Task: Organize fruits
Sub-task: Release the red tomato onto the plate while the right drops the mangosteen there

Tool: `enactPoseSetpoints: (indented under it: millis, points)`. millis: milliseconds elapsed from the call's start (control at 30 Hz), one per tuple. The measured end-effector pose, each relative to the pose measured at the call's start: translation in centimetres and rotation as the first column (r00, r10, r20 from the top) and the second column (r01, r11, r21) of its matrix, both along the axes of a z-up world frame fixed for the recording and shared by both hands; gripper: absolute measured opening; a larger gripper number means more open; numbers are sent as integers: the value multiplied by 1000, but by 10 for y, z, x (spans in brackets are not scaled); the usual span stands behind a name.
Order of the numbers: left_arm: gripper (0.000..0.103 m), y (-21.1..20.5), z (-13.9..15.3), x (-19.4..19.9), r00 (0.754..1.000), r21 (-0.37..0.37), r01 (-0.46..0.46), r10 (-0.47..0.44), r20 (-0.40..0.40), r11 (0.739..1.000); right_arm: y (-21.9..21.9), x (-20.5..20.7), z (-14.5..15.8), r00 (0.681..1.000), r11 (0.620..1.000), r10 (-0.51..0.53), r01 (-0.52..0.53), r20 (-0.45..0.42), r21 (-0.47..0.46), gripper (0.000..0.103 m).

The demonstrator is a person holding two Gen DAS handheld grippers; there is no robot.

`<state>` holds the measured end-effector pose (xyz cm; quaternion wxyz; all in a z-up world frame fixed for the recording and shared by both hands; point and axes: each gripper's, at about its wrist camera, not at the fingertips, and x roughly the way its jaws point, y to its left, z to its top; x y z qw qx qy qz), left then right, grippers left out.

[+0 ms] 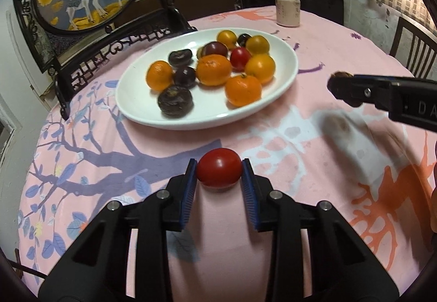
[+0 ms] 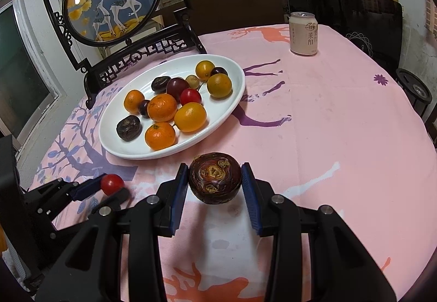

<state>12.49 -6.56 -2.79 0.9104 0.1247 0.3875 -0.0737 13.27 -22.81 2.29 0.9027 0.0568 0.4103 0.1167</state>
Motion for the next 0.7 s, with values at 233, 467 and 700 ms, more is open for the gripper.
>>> enactPoseSetpoints:
  millis: [233, 467, 700]
  points:
    - [33, 6, 11, -4, 998, 3, -37, 37, 56, 999, 1, -2, 1, 1000, 1000, 3, -3, 9, 6, 40]
    - [33, 19, 35, 18, 992, -28, -87, 89, 89, 996, 13, 9, 19, 998, 1000, 20, -21, 59, 12, 40]
    - [42, 46, 52, 82, 980, -124, -184, 193, 59, 975, 44, 65, 24, 996, 998, 63, -64, 67, 26, 48]
